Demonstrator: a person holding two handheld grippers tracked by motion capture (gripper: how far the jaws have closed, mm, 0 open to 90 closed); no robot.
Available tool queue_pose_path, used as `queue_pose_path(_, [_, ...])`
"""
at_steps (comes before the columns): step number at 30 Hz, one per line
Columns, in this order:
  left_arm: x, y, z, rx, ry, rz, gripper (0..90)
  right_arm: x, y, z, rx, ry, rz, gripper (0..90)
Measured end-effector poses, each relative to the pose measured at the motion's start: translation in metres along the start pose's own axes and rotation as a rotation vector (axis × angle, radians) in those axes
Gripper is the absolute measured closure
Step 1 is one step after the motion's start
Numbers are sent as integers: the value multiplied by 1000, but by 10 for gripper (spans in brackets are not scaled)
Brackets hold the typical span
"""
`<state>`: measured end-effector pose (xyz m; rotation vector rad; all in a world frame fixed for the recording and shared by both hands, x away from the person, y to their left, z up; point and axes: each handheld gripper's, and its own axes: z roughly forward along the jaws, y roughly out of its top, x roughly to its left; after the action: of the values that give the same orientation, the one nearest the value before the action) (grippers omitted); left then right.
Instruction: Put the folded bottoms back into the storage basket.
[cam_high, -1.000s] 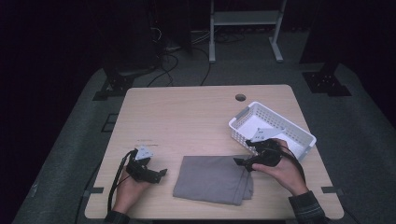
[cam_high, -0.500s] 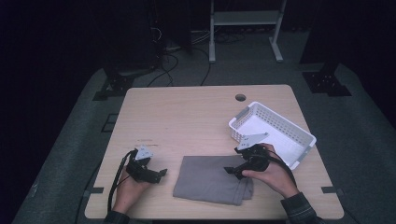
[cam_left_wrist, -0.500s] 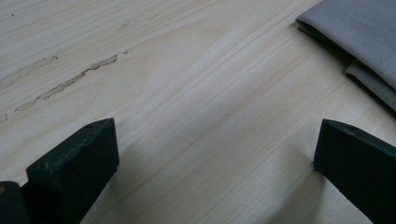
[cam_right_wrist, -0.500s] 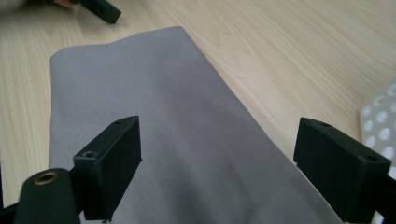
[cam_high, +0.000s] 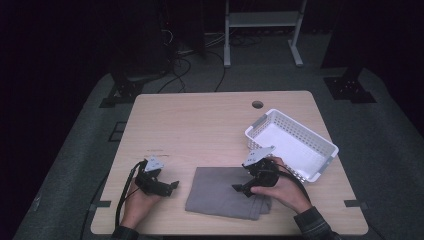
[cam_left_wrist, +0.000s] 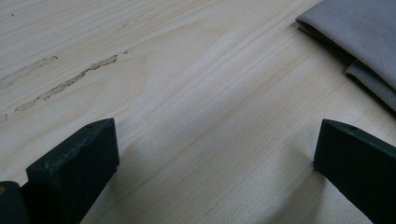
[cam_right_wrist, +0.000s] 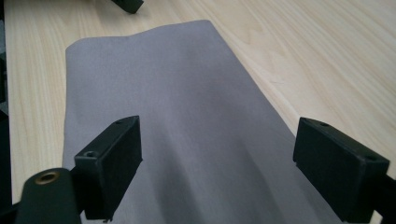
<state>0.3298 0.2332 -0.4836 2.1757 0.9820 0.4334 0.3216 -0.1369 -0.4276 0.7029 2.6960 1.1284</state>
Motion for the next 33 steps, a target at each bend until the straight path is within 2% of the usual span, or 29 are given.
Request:
queue_pose_path(15, [0, 0, 0, 0, -1, 3, 0, 14, 3, 33, 70, 60, -52, 147])
queue_pose_path(20, [0, 0, 0, 0, -1, 3, 0, 16, 2, 44, 89, 42, -89, 135])
queue_pose_path(24, [0, 0, 0, 0, -1, 3, 0, 17, 2, 48, 92, 43, -97, 121])
queue_pose_path(26, [0, 0, 0, 0, -1, 3, 0, 17, 1, 50, 99, 35, -112, 88])
queue_pose_path(29, [0, 0, 0, 0, -1, 3, 0, 17, -1, 55, 109, 38, -109, 35])
queue_pose_path(33, [0, 0, 0, -1, -1, 3, 0, 18, -1, 56, 121, 40, -113, 29])
